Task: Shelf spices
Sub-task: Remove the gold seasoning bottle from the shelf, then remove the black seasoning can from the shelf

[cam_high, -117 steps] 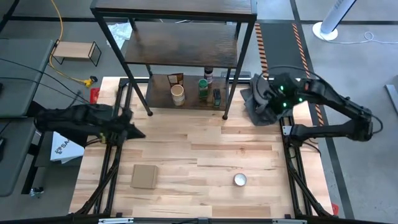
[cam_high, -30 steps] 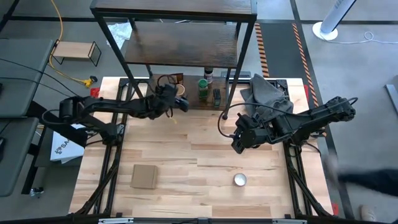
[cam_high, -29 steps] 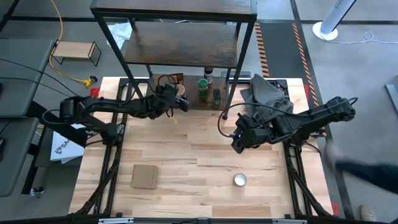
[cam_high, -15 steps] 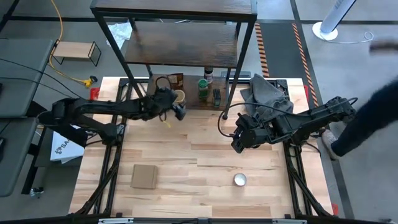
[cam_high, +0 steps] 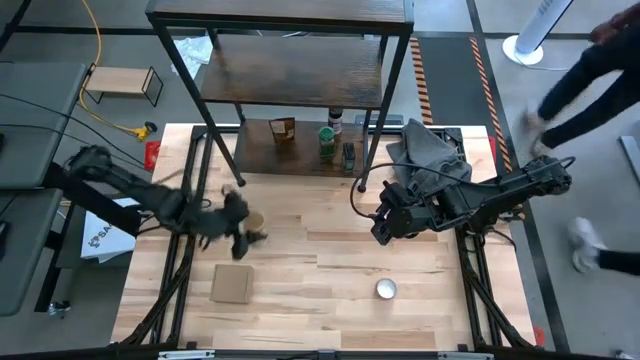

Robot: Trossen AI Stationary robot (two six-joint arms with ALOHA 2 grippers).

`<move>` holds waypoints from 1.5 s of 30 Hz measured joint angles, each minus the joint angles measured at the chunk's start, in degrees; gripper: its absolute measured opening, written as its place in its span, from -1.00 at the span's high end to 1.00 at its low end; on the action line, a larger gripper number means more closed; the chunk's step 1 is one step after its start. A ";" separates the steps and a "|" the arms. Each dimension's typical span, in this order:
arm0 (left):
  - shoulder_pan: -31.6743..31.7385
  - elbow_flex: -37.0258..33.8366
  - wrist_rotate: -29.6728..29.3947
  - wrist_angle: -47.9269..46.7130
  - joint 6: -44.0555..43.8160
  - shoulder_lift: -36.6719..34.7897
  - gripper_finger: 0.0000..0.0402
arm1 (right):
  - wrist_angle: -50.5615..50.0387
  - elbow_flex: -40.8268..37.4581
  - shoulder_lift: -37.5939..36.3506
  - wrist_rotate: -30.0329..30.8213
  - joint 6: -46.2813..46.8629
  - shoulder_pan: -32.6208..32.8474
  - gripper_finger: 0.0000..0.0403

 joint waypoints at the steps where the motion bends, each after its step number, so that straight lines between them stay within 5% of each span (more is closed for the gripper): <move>1: -2.77 -1.52 -2.07 -0.11 -2.35 0.32 -0.32 | 0.09 0.00 0.00 0.00 0.00 0.00 -0.32; 5: -9.90 -6.99 -11.92 0.03 -9.96 2.47 -0.32 | 0.67 0.00 0.00 0.00 0.00 0.00 -0.32; 10: -11.42 -11.27 -19.99 0.18 -14.60 5.39 -0.34 | 2.09 0.00 0.00 0.02 0.00 0.00 -0.32; 19: -9.52 -12.98 -13.79 1.18 -17.16 8.63 -0.89 | 3.52 0.00 0.00 0.20 2.49 0.00 -0.32; 26: -9.46 -9.25 -14.99 -0.03 -14.08 4.46 -0.93 | 5.96 0.00 0.00 0.28 0.49 -0.21 -0.32; 33: -9.44 -3.02 -23.19 -4.62 -3.57 -1.53 -0.94 | 13.72 0.07 0.70 3.66 -5.07 -3.62 -0.32; 39: -8.23 0.00 -27.37 -5.39 2.15 -4.25 -0.94 | 23.00 0.07 6.00 -0.59 -5.28 -5.51 -0.30; 42: -7.36 1.73 -28.71 -5.20 3.68 -4.94 -0.94 | 24.29 1.41 8.81 4.42 -4.63 -5.20 -0.18; 45: -6.64 3.59 -28.93 -5.19 5.87 -5.32 -0.94 | 18.81 4.58 11.33 15.20 0.84 -6.16 0.15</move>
